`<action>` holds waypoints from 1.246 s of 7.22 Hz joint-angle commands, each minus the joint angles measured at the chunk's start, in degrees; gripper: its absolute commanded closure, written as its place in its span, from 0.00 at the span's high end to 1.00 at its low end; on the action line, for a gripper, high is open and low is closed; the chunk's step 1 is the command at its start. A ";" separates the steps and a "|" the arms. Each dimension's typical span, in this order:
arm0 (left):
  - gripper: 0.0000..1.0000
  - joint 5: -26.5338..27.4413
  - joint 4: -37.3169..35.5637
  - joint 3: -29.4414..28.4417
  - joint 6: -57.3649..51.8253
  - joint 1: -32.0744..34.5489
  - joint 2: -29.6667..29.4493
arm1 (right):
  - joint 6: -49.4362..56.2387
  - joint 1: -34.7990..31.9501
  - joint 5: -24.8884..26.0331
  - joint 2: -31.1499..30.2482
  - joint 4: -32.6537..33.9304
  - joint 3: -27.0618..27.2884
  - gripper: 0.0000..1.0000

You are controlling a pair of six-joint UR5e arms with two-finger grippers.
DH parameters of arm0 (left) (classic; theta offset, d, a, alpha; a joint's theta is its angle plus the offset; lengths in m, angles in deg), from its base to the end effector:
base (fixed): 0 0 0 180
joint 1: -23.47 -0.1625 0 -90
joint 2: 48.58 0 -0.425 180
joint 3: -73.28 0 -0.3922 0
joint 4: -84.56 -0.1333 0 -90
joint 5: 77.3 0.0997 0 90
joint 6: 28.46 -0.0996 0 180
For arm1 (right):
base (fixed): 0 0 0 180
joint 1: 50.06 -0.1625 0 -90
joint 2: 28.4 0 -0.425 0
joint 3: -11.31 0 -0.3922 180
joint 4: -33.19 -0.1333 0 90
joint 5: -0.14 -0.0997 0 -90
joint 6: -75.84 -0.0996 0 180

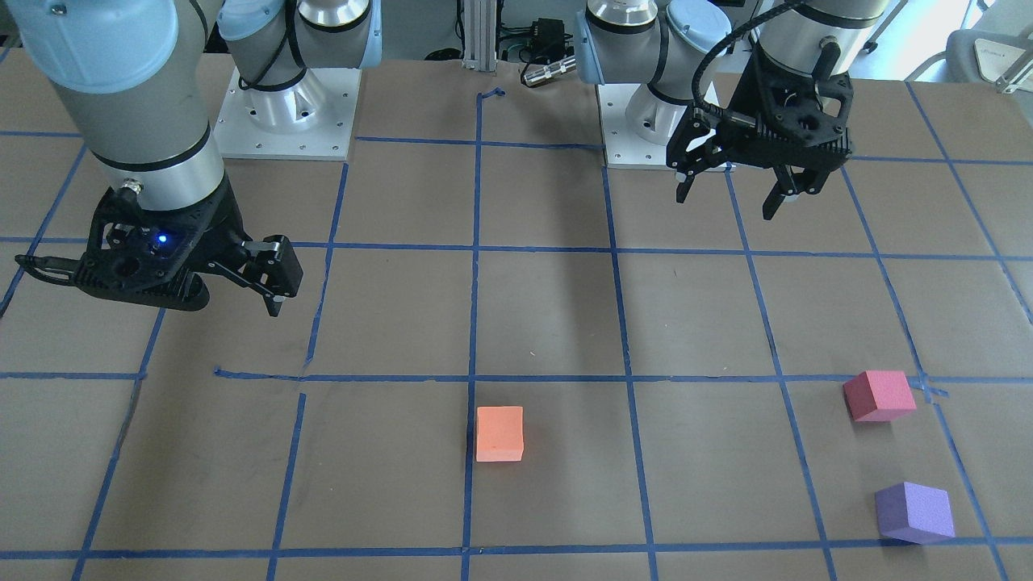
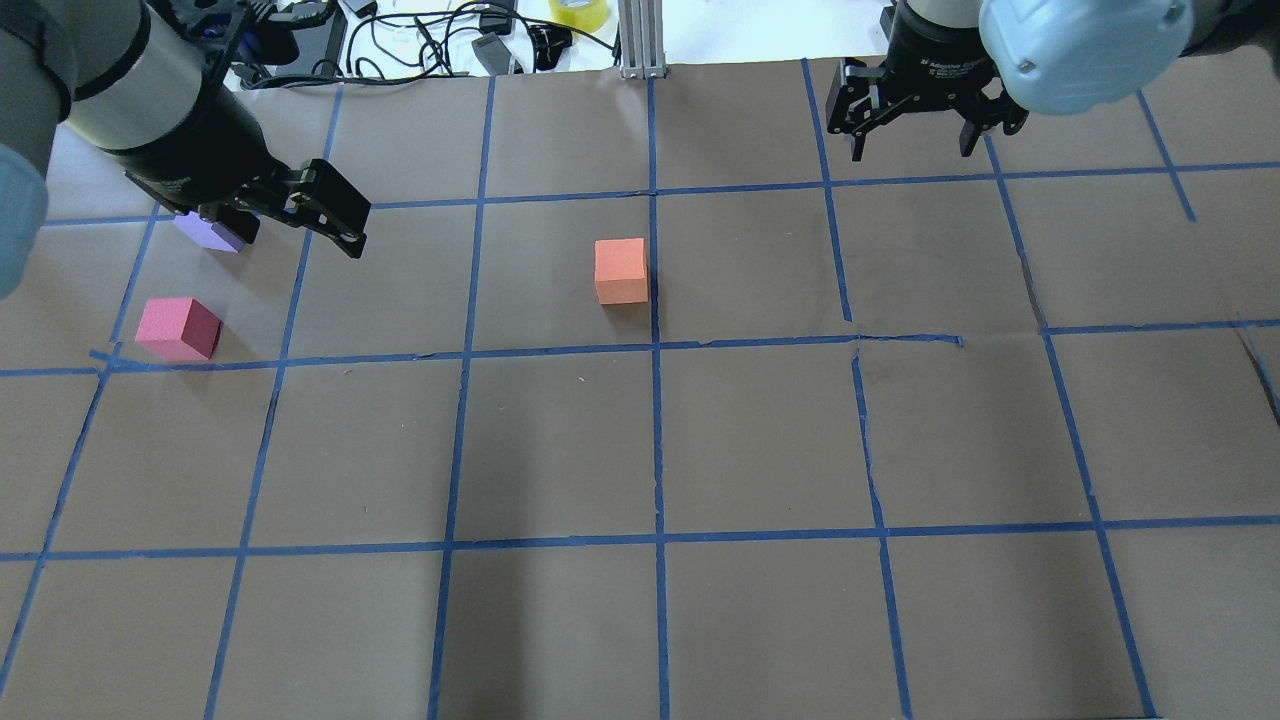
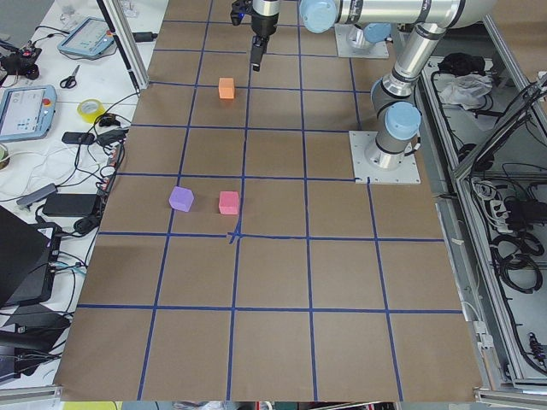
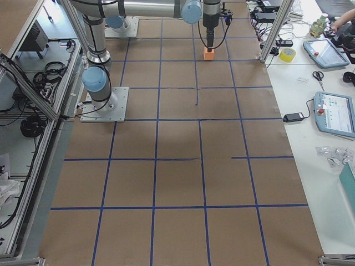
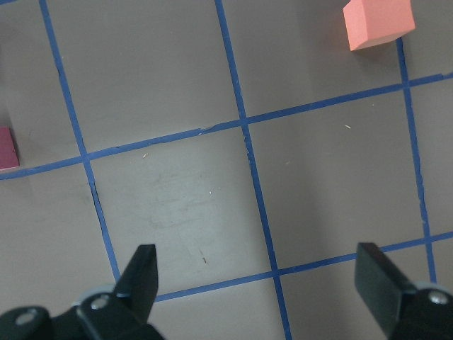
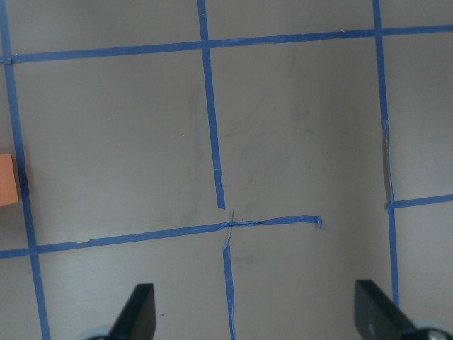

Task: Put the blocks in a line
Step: 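Raise the right gripper back toward its start position, then move the left gripper over the orange cube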

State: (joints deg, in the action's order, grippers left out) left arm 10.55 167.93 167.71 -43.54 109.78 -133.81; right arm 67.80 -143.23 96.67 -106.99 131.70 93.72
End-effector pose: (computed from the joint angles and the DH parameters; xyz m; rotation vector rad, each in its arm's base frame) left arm -0.1066 -0.4757 0.5017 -0.3130 -3.1025 0.1969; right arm 0.1540 -0.5752 0.4625 -0.1359 -3.0300 0.1405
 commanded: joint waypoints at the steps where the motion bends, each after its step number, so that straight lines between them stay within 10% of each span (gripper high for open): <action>1: 1.00 -1.79 -2.24 -0.65 0.58 0.26 -1.34 | -0.14 0.01 -0.02 -0.60 -0.07 0.03 1.00; 4: 1.00 -8.22 -14.84 -2.23 11.78 4.81 -11.23 | -0.22 0.53 0.07 -2.36 -0.25 -0.06 1.00; 9: 1.00 -2.35 -23.26 -13.56 30.36 17.57 -33.74 | 7.88 0.71 -9.94 -6.66 -3.41 3.26 1.00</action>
State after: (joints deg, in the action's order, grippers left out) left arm 6.60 144.91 156.80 -16.21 125.56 -162.70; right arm 70.35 -142.63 89.22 -112.69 128.73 95.31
